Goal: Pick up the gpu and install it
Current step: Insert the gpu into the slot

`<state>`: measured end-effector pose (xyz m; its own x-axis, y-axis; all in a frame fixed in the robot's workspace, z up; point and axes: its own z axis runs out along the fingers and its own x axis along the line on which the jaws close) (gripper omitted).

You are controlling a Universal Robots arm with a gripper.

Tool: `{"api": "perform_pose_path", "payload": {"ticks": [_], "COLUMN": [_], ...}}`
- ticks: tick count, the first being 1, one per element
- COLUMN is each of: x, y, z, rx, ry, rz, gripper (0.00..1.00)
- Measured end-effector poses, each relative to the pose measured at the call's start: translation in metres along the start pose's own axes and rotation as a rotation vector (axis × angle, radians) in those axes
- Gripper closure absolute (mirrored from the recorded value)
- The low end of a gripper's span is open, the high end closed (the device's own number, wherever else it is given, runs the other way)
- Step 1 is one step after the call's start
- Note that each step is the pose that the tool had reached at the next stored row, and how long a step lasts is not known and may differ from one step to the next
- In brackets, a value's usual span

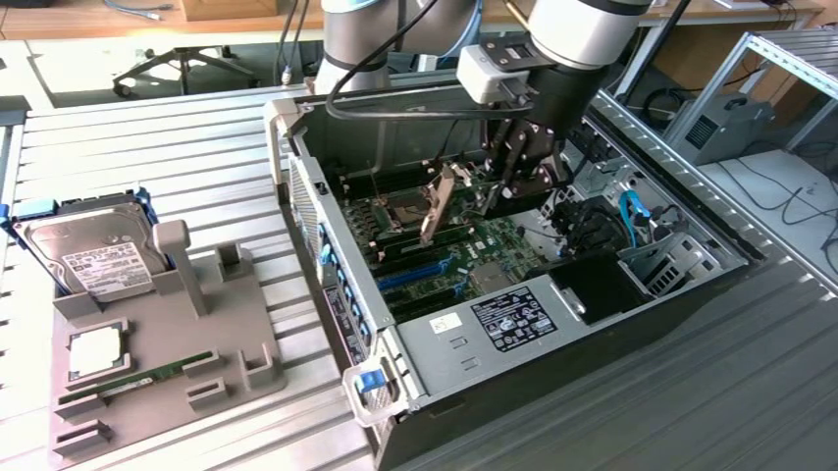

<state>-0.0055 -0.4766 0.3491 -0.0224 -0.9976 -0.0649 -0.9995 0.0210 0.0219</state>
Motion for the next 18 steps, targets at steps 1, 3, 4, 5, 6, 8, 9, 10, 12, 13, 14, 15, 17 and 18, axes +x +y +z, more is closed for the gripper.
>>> {"api": "perform_pose_path", "payload": {"ticks": [1, 3, 4, 5, 6, 8, 9, 10, 12, 13, 14, 15, 17, 18], "x": [0.0001, 0.0004, 0.0006, 0.0008, 0.0011, 0.0013, 0.0015, 0.0016, 0.0035, 0.0036, 0.0037, 0.0038, 0.0040, 0.0050], "y": [0.0000, 0.0000, 0.0000, 0.0000, 0.0000, -0.0001, -0.0001, -0.0001, -0.0001, -0.0001, -0.0001, -0.0001, -0.0001, -0.0002], "z": [0.0001, 0.0002, 0.0003, 0.0005, 0.0006, 0.0008, 0.0009, 0.0010, 0.0022, 0.0023, 0.0025, 0.0026, 0.0029, 0.0040], "rx": [0.0000, 0.0000, 0.0000, 0.0000, 0.0000, 0.0000, 0.0000, 0.0000, 0.0000, 0.0000, 0.0000, 0.0000, 0.0000, 0.0000], "ry": [0.0000, -0.0001, 0.0000, 0.0000, 0.0000, 0.0000, 0.0000, 0.0000, 0.0000, 0.0001, 0.0003, 0.0003, 0.0002, 0.0004], "rz": [0.000, 0.000, 0.000, 0.000, 0.000, 0.000, 0.000, 0.000, 0.000, 0.000, 0.000, 0.000, 0.000, 0.000], "gripper": [0.73, 0.73, 0.73, 0.73, 0.73, 0.73, 0.73, 0.73, 0.73, 0.73, 0.73, 0.73, 0.73, 0.73]}}
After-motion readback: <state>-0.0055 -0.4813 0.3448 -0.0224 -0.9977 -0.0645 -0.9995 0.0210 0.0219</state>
